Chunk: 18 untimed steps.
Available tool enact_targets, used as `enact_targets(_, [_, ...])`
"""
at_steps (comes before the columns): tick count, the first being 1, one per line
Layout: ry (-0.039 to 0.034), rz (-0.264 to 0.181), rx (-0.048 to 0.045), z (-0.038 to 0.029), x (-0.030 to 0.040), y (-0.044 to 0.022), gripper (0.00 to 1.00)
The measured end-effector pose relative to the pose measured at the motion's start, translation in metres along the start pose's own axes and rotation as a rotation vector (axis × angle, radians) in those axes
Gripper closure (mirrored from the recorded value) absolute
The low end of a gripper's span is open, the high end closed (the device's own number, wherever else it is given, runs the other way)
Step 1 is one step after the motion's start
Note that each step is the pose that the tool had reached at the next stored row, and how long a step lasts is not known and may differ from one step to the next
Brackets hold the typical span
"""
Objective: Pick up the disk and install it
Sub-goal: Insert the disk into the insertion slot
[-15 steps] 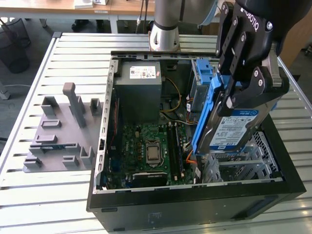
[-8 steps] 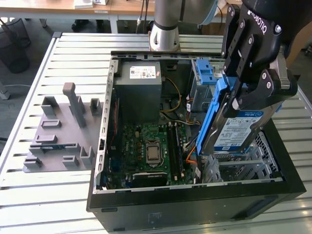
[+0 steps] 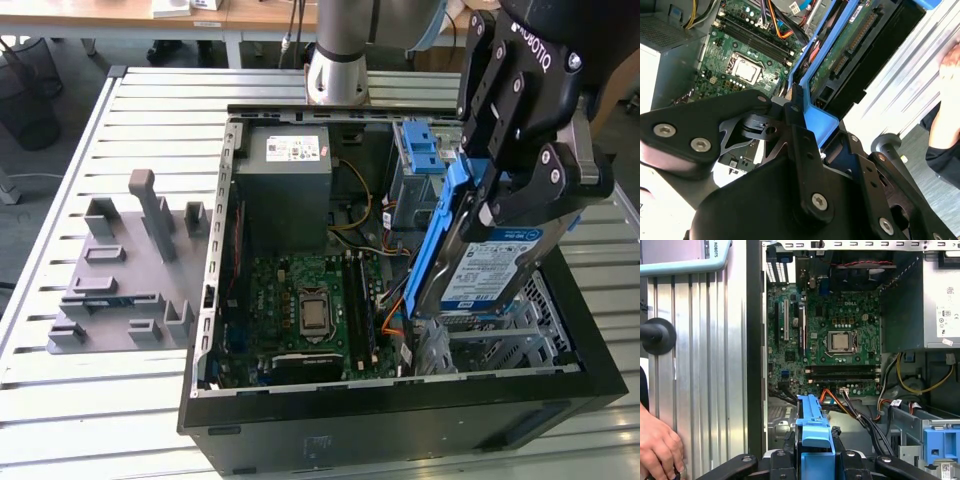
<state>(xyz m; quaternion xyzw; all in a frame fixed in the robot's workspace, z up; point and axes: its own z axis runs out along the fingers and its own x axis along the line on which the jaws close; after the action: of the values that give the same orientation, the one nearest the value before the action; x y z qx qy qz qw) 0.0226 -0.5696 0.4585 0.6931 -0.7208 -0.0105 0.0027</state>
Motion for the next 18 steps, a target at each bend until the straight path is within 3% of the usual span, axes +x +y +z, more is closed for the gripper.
enact_targets(11, [0.0,0.0,0.0,0.0015,-0.0007,-0.018,0.64])
enact_targets(18, [-0.0001,0.0,0.0,0.0049,-0.0009,-0.0247,0.64])
